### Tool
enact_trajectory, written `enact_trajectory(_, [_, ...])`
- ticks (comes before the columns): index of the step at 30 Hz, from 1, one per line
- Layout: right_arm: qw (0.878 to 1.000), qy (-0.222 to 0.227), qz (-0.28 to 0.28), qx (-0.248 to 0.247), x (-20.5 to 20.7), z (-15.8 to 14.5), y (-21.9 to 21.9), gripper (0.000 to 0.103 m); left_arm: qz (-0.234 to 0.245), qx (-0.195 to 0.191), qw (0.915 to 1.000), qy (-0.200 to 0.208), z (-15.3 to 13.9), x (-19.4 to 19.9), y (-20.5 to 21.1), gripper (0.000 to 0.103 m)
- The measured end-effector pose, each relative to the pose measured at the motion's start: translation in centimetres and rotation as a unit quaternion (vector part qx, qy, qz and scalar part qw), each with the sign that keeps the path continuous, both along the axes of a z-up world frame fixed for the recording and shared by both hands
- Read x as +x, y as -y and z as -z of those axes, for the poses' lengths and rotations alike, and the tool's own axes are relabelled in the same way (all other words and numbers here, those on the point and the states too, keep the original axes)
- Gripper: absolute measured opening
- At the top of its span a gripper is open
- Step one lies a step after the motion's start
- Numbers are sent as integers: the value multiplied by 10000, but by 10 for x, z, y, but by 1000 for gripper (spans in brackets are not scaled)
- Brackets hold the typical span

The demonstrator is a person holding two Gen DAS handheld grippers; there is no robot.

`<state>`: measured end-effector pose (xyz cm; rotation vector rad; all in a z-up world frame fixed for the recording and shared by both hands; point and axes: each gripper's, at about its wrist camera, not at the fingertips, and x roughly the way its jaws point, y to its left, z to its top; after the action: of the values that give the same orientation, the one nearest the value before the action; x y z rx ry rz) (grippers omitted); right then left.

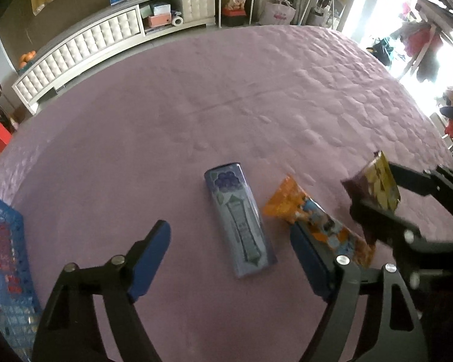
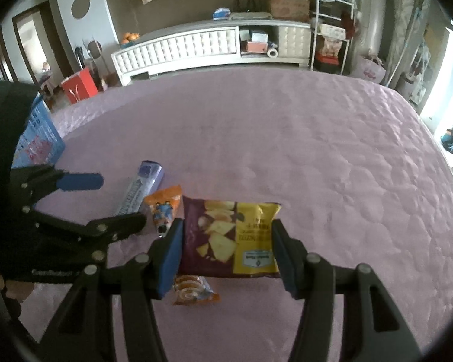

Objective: Organize snacks
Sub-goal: 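Lift the chip bag with the right gripper while the left approaches the blue can, then close the left gripper on the blue Doublemint can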

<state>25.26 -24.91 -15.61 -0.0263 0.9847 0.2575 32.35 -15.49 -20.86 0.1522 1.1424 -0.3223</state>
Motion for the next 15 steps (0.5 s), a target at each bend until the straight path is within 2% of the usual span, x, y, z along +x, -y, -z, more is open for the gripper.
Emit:
enact_trajectory(4, [9999, 27, -36, -145, -1, 2, -3, 61, 18, -58, 9999, -108, 8, 8, 1, 65])
enact_trajectory(7, [9999, 7, 9, -163, -1, 4, -2, 61, 21, -52, 9999, -111, 10, 9, 1, 50])
enact_trajectory(9, [9998, -28, 37, -173, 0, 5, -2, 61, 54, -150, 9998, -127, 9, 9, 1, 34])
enact_trajectory(15, [9998, -48, 39, -170, 0, 7, -4, 61, 104, -272, 9995, -83, 5, 4, 1, 31])
